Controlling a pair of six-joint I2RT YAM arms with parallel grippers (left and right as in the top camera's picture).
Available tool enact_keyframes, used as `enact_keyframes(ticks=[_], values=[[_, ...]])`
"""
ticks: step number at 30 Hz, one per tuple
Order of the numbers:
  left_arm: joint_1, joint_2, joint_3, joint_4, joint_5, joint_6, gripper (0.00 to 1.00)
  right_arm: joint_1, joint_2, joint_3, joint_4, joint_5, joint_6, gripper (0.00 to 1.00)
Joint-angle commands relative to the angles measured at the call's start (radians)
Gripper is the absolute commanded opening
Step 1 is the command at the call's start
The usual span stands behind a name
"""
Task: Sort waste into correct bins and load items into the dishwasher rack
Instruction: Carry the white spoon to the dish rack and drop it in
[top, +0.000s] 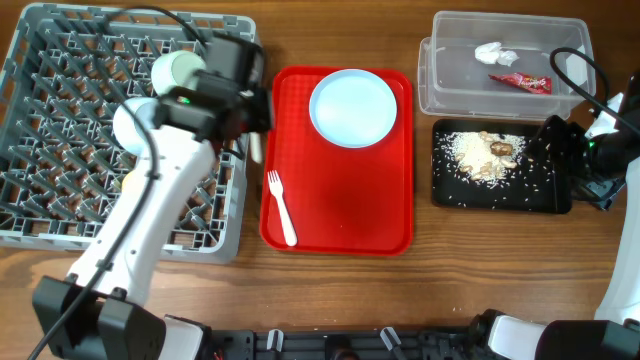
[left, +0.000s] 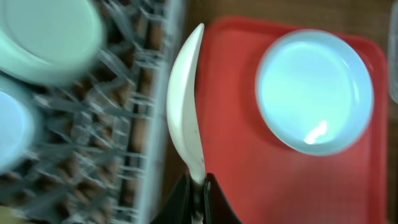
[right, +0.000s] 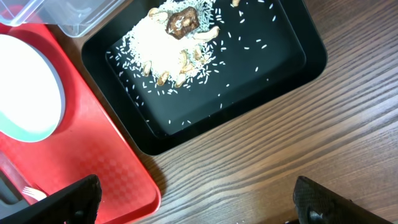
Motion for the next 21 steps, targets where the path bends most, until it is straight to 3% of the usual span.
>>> enact_keyframes(ticks=[1, 6, 21], values=[[0.095, -0.015, 0.029, -0.01, -0.013, 0.174, 0.04, -0.003, -0.02, 0.017, -0.001, -0.016, -0.02, 1.0], [0.134, 0.039, 0.026, -0.025, -0.013, 0.231, 0.04, -0.003, -0.02, 0.017, 0.0, -0.016, -0.02, 1.0], [0.135, 0.195, 0.026, -0.002, -0.021, 0.234, 0.04, -0.003, -0.02, 0.017, -0.001, -0.016, -0.02, 1.0]])
